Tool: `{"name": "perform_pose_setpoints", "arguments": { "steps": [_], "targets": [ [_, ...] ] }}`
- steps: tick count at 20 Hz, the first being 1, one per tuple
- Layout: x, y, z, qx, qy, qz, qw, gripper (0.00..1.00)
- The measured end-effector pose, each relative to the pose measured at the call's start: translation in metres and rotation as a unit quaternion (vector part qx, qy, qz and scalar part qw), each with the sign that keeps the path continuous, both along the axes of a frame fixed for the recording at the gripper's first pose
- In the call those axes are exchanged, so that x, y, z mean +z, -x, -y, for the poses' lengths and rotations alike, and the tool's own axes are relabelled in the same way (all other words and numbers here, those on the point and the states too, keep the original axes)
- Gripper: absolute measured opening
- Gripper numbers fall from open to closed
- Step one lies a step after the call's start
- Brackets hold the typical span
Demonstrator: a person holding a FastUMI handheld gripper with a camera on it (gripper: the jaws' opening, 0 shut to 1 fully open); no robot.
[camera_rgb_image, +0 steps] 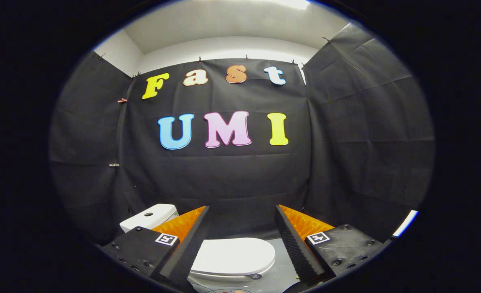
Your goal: Open the toilet lid.
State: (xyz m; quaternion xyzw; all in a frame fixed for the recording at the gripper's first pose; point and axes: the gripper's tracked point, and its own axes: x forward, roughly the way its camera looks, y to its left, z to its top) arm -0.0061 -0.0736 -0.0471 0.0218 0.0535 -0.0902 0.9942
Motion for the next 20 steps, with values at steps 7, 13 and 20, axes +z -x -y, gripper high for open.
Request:
{"name": "perform_pose_setpoints", "arguments": {
  "steps": [7,13,20],
  "targets": [
    [-0.043,-0.003,0.046,-0.04,-0.014,-0.039,0.998,0.99],
    [-0.104,-0.017,0.078,-0.062,-0.066,-0.091,0.992,0.99],
    [-0.183,-0.024,0.114,-0.094,-0.115,-0.166,0.975,0.98]
  ]
}}
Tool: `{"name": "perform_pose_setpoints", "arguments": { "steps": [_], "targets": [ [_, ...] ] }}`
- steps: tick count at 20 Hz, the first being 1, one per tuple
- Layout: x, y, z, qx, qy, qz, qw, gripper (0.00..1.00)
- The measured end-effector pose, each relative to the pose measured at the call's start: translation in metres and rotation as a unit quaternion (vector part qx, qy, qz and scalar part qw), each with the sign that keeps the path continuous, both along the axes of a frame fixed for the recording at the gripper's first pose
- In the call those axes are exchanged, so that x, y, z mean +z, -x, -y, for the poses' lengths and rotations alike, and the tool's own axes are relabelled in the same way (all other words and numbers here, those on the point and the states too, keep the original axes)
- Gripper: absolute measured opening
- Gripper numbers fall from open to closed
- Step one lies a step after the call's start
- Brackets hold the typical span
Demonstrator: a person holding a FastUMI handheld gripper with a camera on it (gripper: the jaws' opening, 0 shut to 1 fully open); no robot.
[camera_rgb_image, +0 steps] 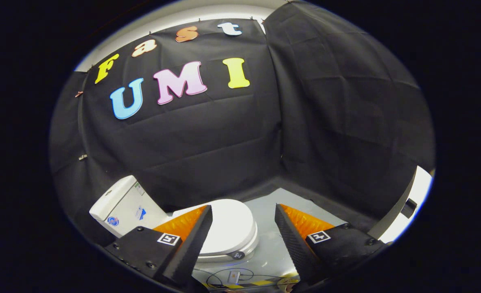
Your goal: Open the toilet lid.
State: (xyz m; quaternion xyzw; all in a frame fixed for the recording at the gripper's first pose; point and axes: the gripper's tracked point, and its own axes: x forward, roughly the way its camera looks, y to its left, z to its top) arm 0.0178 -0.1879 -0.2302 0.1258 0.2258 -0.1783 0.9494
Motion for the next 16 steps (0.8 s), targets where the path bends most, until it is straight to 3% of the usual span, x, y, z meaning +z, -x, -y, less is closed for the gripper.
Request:
{"name": "perform_pose_setpoints", "arguments": {
  "steps": [8,16],
  "targets": [
    [-0.099,-0.005,0.008,-0.011,-0.089,-0.078,0.993,0.97],
    [-0.197,0.003,0.006,-0.022,-0.181,-0.14,0.973,0.97]
  ]
}}
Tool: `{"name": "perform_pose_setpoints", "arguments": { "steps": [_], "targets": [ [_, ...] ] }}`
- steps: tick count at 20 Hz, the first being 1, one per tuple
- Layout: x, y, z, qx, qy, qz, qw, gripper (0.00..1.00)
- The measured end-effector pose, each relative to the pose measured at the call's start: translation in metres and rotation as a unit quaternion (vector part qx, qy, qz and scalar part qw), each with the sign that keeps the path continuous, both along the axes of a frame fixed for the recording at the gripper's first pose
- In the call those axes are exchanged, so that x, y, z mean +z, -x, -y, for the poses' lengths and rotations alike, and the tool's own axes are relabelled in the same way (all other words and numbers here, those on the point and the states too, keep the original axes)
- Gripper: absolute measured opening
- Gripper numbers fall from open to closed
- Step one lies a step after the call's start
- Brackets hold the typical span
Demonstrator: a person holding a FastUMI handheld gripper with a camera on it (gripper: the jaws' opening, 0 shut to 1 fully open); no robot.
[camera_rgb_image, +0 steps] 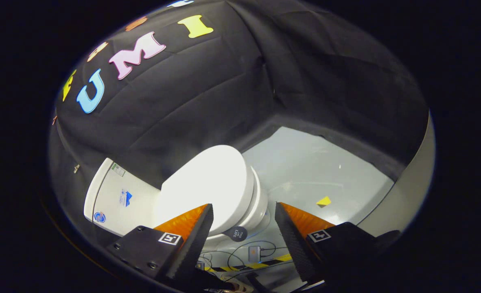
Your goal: Open the toilet lid.
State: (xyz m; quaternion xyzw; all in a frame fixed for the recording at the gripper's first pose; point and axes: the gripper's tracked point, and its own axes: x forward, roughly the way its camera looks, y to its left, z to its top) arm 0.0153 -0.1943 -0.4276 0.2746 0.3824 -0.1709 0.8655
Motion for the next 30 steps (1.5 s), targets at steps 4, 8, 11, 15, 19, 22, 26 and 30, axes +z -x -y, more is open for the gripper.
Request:
{"name": "perform_pose_setpoints", "arguments": {
  "steps": [4,8,11,15,19,22,26,30],
  "targets": [
    [-0.046,0.006,-0.004,0.0,-0.034,-0.028,0.999,0.96],
    [-0.078,0.005,-0.017,0.004,-0.08,-0.035,0.996,0.93],
    [-0.101,0.007,-0.03,-0.004,-0.136,-0.041,0.99,0.93],
    [-0.118,0.0,-0.032,-0.033,-0.198,-0.026,0.979,0.87],
    [-0.132,-0.009,-0.048,-0.04,-0.241,-0.021,0.97,0.76],
    [-0.138,-0.01,-0.053,-0.041,-0.254,-0.022,0.966,0.44],
    [-0.136,-0.013,-0.053,-0.051,-0.27,-0.006,0.962,0.26],
    [-0.13,-0.019,-0.054,-0.068,-0.301,0.012,0.951,0.07]
  ]
}}
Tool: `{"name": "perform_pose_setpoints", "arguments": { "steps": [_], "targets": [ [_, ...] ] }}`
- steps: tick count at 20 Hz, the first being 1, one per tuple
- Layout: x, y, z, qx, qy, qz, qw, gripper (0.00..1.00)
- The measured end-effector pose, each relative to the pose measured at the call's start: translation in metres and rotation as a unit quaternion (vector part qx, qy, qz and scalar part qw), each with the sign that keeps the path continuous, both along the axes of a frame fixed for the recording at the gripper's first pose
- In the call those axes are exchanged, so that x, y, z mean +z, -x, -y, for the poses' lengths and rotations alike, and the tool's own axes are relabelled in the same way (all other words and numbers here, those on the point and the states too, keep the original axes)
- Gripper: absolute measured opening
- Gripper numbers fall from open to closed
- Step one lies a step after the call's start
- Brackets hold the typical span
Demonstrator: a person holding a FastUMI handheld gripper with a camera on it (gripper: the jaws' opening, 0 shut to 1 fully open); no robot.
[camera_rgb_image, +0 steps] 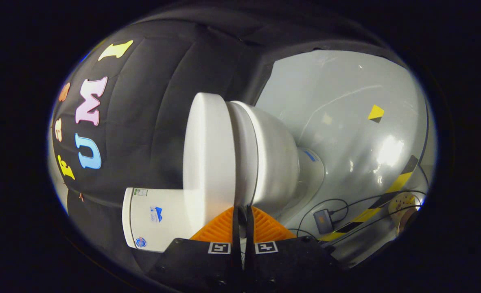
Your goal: Open the toilet lid.
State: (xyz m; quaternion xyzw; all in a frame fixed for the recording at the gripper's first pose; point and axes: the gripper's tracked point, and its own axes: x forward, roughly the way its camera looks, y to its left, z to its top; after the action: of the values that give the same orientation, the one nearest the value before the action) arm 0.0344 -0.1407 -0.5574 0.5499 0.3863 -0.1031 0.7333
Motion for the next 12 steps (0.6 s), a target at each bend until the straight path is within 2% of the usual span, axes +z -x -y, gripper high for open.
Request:
{"name": "perform_pose_setpoints", "arguments": {
  "steps": [8,12],
  "targets": [
    [0.007,-0.001,-0.005,0.027,0.031,-0.01,0.999,0.07],
    [0.026,-0.005,-0.007,0.051,0.064,-0.006,0.997,0.07]
  ]
}}
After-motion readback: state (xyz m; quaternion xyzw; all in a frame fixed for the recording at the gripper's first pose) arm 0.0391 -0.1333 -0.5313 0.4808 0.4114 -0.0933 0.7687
